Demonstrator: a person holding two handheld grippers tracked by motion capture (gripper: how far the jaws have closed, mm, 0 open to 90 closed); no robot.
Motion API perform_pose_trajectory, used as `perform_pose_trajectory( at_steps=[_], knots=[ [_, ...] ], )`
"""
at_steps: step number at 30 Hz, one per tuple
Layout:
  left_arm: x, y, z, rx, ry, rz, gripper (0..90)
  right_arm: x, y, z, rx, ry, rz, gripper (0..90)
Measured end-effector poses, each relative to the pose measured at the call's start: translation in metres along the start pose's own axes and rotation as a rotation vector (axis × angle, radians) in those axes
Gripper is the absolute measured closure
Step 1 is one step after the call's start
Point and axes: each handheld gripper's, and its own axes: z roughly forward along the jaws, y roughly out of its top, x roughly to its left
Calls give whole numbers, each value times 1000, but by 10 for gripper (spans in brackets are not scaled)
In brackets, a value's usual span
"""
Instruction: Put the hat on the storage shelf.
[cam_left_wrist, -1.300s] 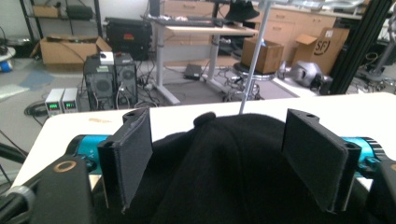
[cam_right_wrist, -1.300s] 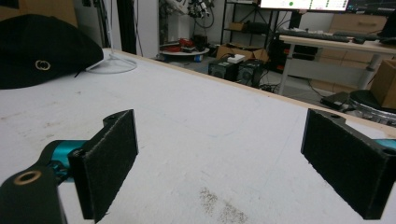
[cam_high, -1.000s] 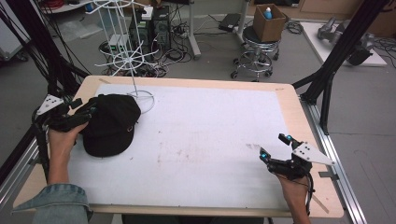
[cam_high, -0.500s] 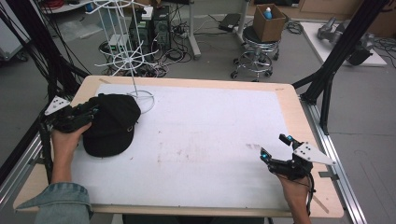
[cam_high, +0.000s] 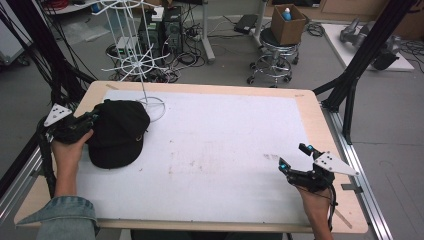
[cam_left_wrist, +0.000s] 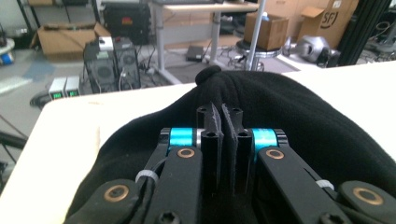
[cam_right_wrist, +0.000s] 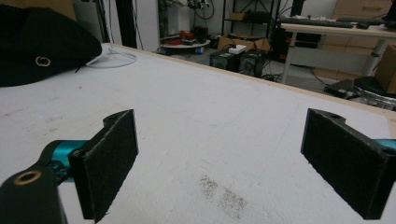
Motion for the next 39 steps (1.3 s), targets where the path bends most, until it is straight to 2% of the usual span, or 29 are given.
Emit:
perform_pose_trajectory(
  at_steps=[5,10,19,26,31,35,39],
  knots=[
    [2,4,-12,-85,-48,2,863,0,0,1,-1,1,6,102],
    [3,7,-19,-120,-72,-13,864,-1,0,2,-3,8,12,102],
    [0,22,-39,-193,-130,36,864,-2,0,4,-9,12,20,102],
    [2,32,-54,-233,-143,28,864,-2,0,6,-13,14,24,102],
    [1,38,-63,-274,-158,33,863,-3,0,7,-11,17,21,102],
    [2,43,-73,-297,-178,53,863,-2,0,8,-10,22,26,102],
    [3,46,-82,-322,-179,50,863,-2,0,10,-15,28,26,102]
  ],
)
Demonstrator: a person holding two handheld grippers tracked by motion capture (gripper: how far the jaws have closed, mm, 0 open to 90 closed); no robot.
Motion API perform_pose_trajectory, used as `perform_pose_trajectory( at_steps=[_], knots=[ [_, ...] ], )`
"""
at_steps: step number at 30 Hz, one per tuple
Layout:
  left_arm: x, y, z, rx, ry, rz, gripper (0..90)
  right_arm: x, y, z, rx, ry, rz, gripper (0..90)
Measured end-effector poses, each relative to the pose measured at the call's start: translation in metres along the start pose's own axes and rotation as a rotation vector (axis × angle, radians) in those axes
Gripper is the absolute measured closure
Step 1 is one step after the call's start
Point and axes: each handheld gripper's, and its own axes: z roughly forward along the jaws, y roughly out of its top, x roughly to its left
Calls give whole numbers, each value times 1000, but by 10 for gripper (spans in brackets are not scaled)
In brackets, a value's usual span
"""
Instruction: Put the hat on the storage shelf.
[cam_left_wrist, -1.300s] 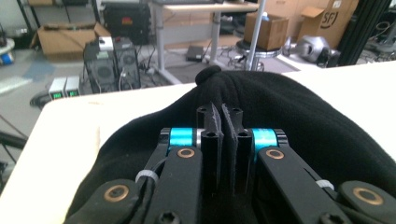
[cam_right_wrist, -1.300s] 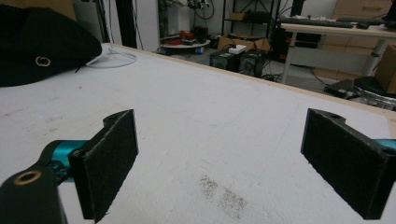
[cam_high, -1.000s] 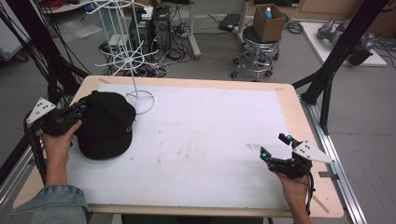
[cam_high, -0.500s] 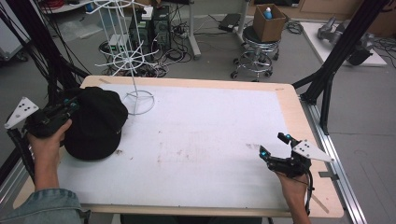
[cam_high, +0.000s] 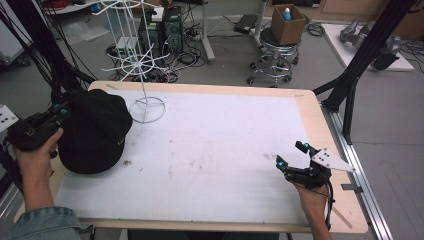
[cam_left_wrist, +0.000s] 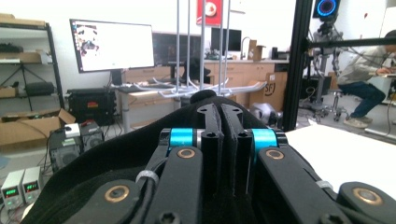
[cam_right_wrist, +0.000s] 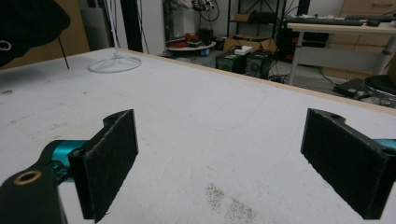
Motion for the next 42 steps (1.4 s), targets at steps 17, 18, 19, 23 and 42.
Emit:
perform_pose_trajectory(
  at_steps=[17,18,19,23,42],
  knots=[
    [-6,25,-14,-43,-22,23,863,1,0,1,2,9,14,102],
    [-6,28,-14,-42,-22,29,863,1,0,1,2,9,14,102],
    [-7,31,-15,-45,-23,29,863,1,0,1,1,8,17,102],
    [-12,43,-20,-66,-40,53,864,1,0,1,0,9,24,102],
    [4,108,-13,-108,-125,105,863,1,0,5,7,21,20,102]
  ],
)
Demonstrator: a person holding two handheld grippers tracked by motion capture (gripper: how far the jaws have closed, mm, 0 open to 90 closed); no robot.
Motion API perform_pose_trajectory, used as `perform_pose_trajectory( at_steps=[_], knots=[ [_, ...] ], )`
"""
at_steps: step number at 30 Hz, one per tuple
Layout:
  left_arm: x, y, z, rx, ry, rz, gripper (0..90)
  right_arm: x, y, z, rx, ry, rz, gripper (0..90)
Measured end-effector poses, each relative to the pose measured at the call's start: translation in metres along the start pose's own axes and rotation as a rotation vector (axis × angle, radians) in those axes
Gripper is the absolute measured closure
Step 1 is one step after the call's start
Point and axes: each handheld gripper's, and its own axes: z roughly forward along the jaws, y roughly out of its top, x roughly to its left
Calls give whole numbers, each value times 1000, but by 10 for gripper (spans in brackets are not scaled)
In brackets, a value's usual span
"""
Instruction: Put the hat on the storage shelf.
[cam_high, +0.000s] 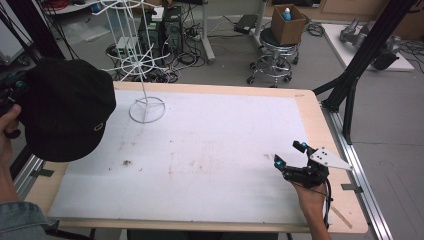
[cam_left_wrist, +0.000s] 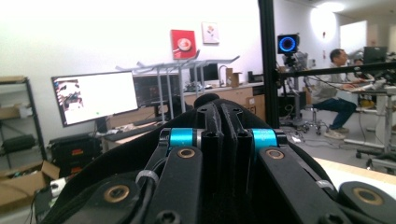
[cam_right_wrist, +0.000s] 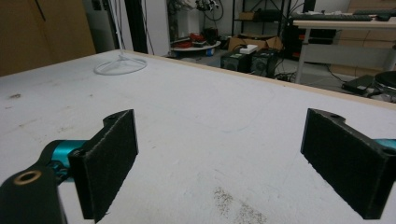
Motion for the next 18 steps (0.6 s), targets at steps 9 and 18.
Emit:
perform_pose_trajectory(
  at_steps=[9,18],
  knots=[
    [0,24,9,-16,-54,23,863,1,0,0,1,0,5,102],
    [6,43,16,-89,-97,6,863,1,0,-1,3,1,1,102]
  ],
)
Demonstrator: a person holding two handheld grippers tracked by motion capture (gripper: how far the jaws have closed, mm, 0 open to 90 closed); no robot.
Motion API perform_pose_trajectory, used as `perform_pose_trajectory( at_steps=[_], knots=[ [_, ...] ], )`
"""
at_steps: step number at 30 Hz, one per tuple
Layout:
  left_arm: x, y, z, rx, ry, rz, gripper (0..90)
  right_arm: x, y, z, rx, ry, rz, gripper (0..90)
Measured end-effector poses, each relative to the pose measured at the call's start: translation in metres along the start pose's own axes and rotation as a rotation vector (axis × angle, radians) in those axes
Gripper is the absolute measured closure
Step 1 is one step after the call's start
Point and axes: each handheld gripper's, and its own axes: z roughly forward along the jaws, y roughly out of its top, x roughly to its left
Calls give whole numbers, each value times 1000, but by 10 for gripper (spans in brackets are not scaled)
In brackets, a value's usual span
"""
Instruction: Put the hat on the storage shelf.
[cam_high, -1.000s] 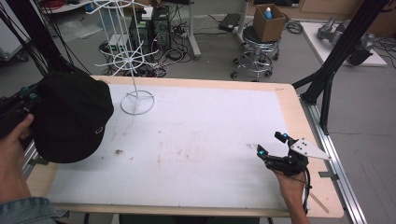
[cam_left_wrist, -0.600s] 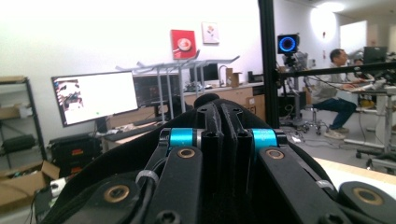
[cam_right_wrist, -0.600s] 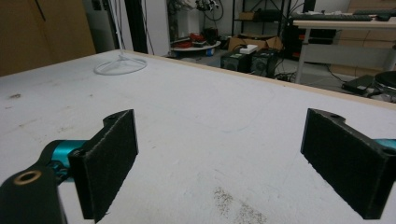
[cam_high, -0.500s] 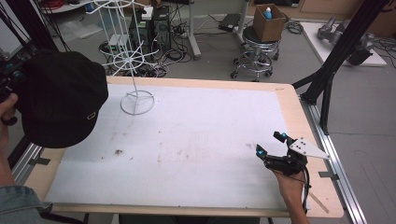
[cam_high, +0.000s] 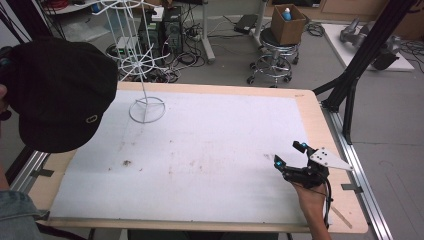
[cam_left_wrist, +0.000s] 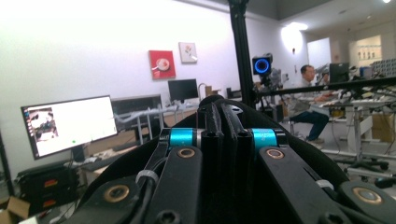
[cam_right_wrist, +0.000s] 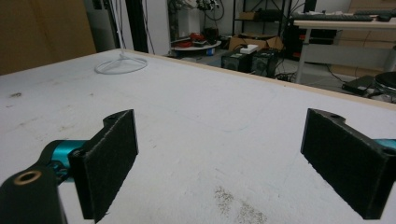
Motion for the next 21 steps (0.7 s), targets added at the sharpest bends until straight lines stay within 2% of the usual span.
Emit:
perform_pose_trajectory(
  at_steps=[6,11,16,21],
  knots=[
    [3,12,3,-49,-14,-9,863,0,0,1,6,-2,-2,102],
    [4,23,7,-77,-20,0,863,0,0,1,6,-1,4,102],
    [5,32,14,-126,-42,-16,863,0,0,1,8,-2,-4,102],
    [7,40,22,-154,-49,-28,863,0,-1,1,13,-2,-3,102]
  ],
)
